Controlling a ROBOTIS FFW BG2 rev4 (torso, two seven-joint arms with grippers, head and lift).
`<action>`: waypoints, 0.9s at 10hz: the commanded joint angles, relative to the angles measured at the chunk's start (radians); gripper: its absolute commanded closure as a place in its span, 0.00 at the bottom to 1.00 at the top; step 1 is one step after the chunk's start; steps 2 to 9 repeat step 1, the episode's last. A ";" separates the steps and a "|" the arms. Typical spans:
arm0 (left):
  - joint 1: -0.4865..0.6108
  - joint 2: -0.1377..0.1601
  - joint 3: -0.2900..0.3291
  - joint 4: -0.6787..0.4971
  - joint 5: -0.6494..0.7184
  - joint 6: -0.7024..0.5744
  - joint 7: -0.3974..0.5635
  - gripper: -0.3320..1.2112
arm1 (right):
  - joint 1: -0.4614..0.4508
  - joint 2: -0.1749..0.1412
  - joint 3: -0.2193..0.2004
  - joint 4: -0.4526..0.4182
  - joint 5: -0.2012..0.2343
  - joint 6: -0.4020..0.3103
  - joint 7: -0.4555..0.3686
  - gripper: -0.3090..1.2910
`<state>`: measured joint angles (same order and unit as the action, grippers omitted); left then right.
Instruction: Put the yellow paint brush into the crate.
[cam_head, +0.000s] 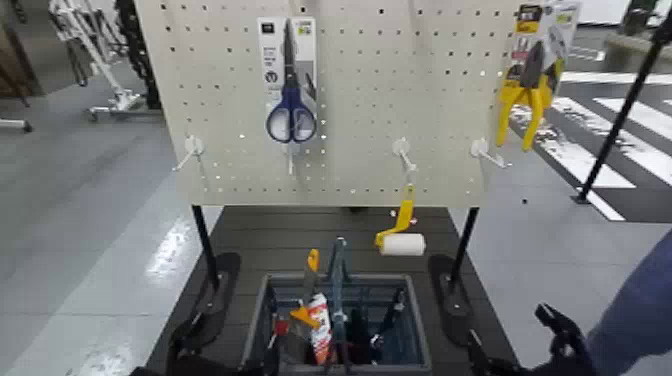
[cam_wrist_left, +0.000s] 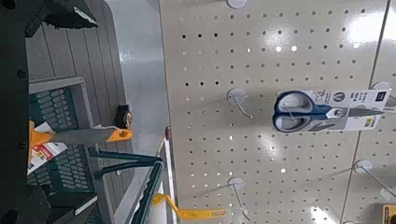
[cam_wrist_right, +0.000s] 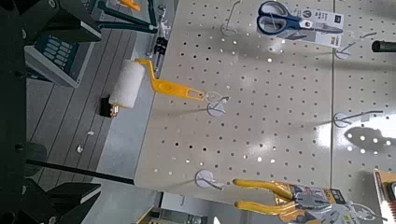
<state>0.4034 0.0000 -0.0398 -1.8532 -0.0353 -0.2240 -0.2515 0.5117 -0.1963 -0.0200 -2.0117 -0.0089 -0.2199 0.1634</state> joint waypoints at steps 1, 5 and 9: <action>-0.002 -0.106 0.000 0.000 0.000 -0.001 0.000 0.22 | 0.008 0.005 0.002 -0.018 0.018 0.030 -0.022 0.31; -0.002 -0.106 0.000 0.000 0.000 -0.001 0.000 0.22 | 0.008 0.005 0.002 -0.018 0.018 0.030 -0.022 0.31; -0.002 -0.106 0.000 0.000 0.000 -0.001 0.000 0.22 | 0.008 0.005 0.002 -0.018 0.018 0.030 -0.022 0.31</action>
